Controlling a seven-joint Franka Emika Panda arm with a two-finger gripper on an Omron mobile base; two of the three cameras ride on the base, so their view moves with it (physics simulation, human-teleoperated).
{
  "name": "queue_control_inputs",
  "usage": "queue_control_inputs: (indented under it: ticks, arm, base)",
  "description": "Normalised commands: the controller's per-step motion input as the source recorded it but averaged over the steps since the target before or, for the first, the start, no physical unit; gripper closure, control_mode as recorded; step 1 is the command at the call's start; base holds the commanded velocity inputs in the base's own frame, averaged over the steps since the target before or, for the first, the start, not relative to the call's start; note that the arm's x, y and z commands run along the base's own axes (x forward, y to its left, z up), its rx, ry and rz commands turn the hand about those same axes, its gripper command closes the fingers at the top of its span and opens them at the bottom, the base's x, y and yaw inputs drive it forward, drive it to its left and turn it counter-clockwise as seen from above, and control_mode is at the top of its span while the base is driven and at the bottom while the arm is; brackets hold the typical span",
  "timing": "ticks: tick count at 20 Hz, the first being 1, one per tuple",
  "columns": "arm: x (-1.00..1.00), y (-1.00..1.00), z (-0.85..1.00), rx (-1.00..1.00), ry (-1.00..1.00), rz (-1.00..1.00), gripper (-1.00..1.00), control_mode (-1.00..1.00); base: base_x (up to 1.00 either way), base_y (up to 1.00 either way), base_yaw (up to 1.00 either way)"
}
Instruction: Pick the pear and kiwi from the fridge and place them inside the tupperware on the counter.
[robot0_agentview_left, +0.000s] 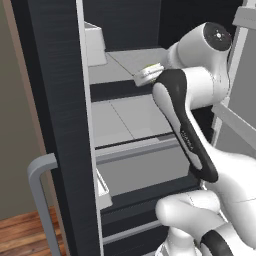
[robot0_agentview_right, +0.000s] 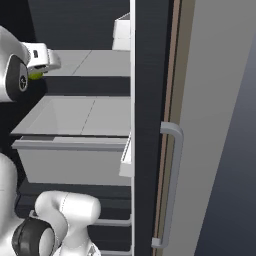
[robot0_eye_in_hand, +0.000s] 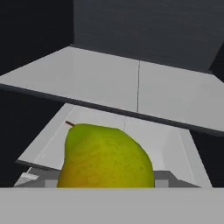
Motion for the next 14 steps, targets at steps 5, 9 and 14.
queue_control_inputs:
  ticks: [5, 9, 14]
  arm:
    - [-0.76, -0.11, 0.00, 0.00, 0.06, 0.00, 1.00, -1.00]
    - [-0.57, -0.11, 0.00, 0.00, 0.21, 0.00, 1.00, -1.00]
    - [-0.54, -0.15, -0.03, 0.00, 0.16, 0.00, 1.00, -1.00]
  base:
    - [0.00, 0.00, 0.00]
    - [0.00, 0.00, 0.00]
    - [0.00, 0.00, 0.00]
